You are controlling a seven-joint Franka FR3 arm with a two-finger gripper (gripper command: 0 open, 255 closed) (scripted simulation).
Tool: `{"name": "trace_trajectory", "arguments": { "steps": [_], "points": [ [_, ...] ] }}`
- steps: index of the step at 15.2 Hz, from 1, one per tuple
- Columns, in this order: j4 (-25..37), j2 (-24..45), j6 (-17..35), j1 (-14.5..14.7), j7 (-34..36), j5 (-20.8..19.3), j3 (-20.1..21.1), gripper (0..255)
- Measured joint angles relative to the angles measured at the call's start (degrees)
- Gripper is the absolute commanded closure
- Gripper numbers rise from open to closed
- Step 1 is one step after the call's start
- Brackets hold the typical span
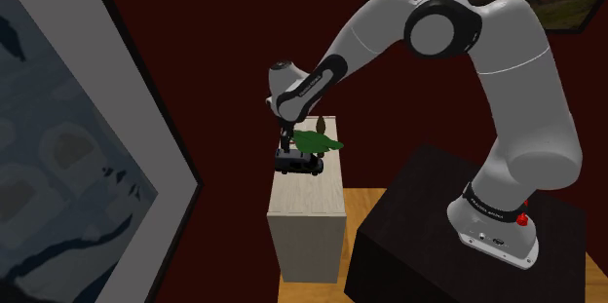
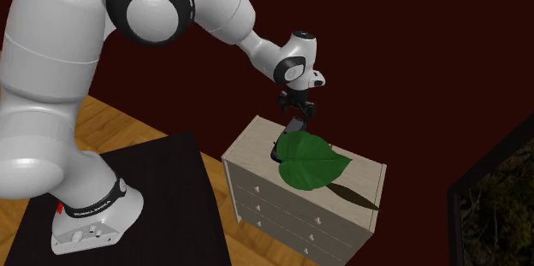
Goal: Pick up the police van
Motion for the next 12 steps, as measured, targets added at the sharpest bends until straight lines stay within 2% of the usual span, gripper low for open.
{"name": "trace_trajectory", "arguments": {
  "steps": [3,10,11,12],
  "points": [
    [4.5,5.0,0.0,0.4,-1.1,-0.8,0.0,0],
    [6.5,9.8,2.7,0.8,-1.1,-1.2,-0.3,0],
    [6.6,10.0,2.8,0.8,-1.1,-1.2,-0.3,255],
    [6.6,10.1,2.9,0.8,-1.1,-1.2,-0.3,255]
  ]
}}
